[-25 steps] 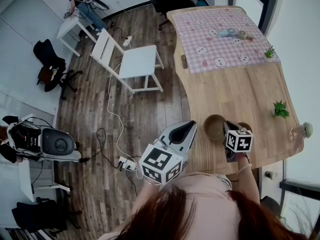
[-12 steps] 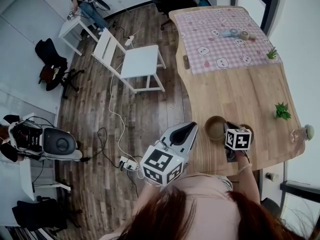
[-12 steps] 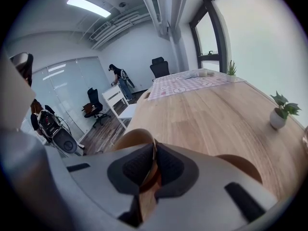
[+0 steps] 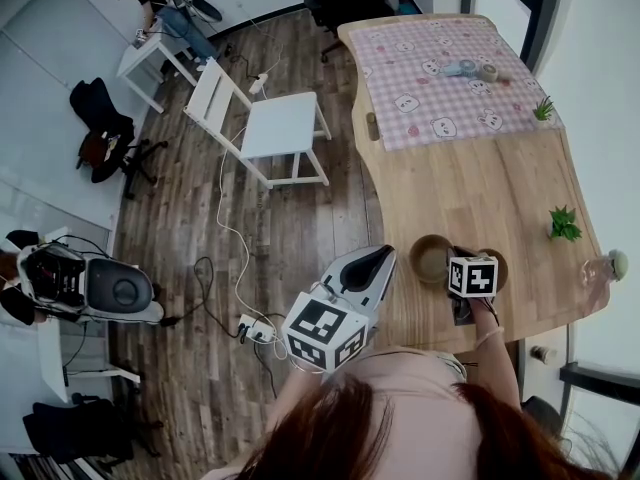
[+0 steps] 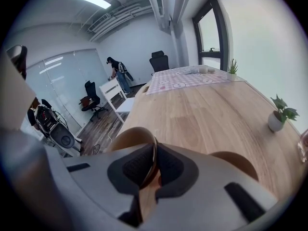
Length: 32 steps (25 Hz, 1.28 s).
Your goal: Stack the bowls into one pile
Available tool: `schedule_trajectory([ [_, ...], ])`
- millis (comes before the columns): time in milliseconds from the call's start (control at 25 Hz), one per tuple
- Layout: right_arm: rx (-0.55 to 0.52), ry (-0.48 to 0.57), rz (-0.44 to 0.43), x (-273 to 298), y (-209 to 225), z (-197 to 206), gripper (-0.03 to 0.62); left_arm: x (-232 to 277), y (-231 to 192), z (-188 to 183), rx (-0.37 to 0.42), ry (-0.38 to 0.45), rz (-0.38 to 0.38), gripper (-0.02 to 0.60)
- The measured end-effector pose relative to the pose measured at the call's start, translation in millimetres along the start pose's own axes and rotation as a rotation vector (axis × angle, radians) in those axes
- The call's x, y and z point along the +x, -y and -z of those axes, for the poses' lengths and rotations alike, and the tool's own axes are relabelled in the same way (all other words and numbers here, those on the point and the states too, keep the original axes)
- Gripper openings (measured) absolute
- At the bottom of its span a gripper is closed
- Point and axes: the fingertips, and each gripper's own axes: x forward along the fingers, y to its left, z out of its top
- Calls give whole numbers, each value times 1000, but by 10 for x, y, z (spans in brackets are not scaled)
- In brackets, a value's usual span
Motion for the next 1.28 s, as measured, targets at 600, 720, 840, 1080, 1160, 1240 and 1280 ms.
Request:
schedule_trajectory([
  [600,-49,1,69,-68,14,20,54,-126,-32,-8,-13,25,4,11],
  [720,-52,10,73,-108,3,16,54,-166,-20,-14,-14,31,10,11],
  [840,-58,29,67,-134,-22,-14,55,-180,-9,-13,-14,36,16,11],
  [1080,-67,78,75,-253,-66,-108,43,-196,30,-10,-11,37,30,11],
  [1160,-71,96,78,-297,-92,-140,31,-200,35,-17,-10,37,36,11],
  [1240,-73,115,79,-351,-132,-164,26,-218,43,-27,-10,38,46,11],
  [1280,-73,123,82,-377,-144,-169,26,-224,51,-28,-10,38,51,11],
])
